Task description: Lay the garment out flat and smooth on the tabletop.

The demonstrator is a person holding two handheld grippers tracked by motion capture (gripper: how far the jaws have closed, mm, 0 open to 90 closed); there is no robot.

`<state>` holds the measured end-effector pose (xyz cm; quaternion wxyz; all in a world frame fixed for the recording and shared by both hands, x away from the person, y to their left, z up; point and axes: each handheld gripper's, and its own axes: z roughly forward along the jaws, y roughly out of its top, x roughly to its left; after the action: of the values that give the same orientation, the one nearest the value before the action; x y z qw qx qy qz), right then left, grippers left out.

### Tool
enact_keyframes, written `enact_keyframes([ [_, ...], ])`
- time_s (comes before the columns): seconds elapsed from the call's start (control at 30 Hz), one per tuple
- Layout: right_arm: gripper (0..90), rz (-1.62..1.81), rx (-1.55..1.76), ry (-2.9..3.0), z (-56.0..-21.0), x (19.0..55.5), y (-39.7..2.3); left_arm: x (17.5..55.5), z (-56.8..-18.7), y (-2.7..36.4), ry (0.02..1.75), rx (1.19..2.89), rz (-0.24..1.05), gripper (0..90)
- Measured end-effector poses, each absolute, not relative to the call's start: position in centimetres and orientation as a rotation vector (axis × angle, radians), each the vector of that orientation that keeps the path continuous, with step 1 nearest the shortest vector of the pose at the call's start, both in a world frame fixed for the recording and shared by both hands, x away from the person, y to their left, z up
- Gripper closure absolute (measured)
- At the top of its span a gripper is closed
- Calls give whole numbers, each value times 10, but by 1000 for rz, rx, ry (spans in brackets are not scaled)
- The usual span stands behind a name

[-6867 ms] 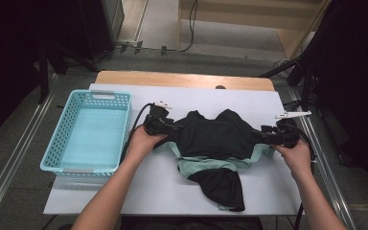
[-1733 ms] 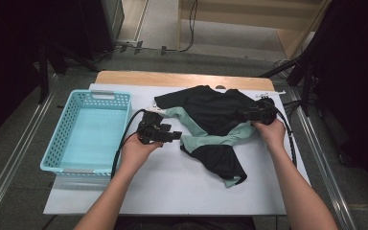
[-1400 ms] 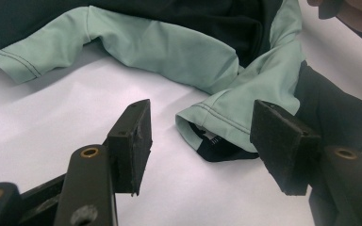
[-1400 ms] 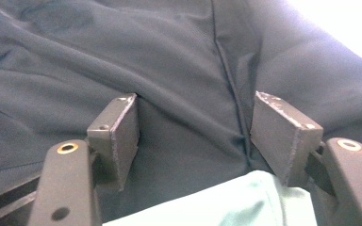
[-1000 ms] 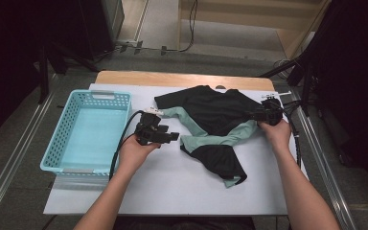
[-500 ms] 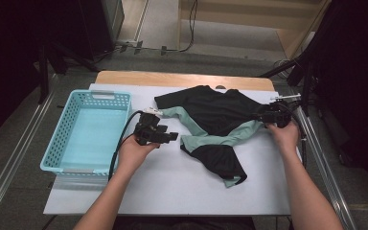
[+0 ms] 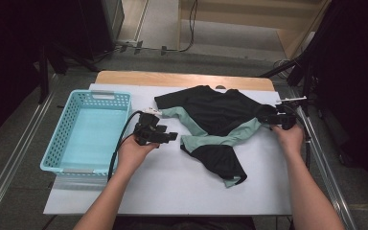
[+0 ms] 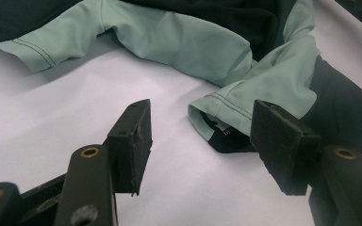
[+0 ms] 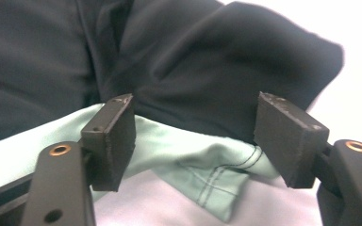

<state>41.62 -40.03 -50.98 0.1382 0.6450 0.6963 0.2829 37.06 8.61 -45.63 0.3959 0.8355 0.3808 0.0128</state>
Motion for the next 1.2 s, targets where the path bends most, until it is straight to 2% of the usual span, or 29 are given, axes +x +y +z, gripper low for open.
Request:
enact_keyframes([
  [0.07, 348, 770, 1853, 2006, -509, 416, -395, 371, -456, 86, 969, 2112, 30, 401],
  [0.1, 510, 756, 1830, 2017, -509, 415, -392, 371, -456, 87, 969, 2109, 30, 401],
  [0.13, 532, 811, 1825, 2040, -510, 414, -389, 371, -456, 87, 970, 2110, 29, 401],
  [0.2, 678, 820, 1832, 2052, -509, 414, -382, 371, -457, 86, 973, 2109, 31, 402],
  [0.27, 777, 804, 1814, 2075, -509, 414, -377, 371, -457, 85, 974, 2105, 33, 401],
  [0.33, 826, 807, 1819, 2084, -509, 415, -377, 371, -457, 84, 972, 2106, 37, 402],
  [0.47, 847, 908, 1917, 2068, -505, 413, -390, 372, -457, 81, 960, 2098, 51, 400],
  [0.87, 851, 1108, 1822, 1946, -457, 387, -408, 392, -459, 56, 940, 2085, 34, 378],
  [1.2, 850, 1139, 1794, 1932, -448, 376, -410, 422, -466, 34, 969, 2102, 51, 347],
])
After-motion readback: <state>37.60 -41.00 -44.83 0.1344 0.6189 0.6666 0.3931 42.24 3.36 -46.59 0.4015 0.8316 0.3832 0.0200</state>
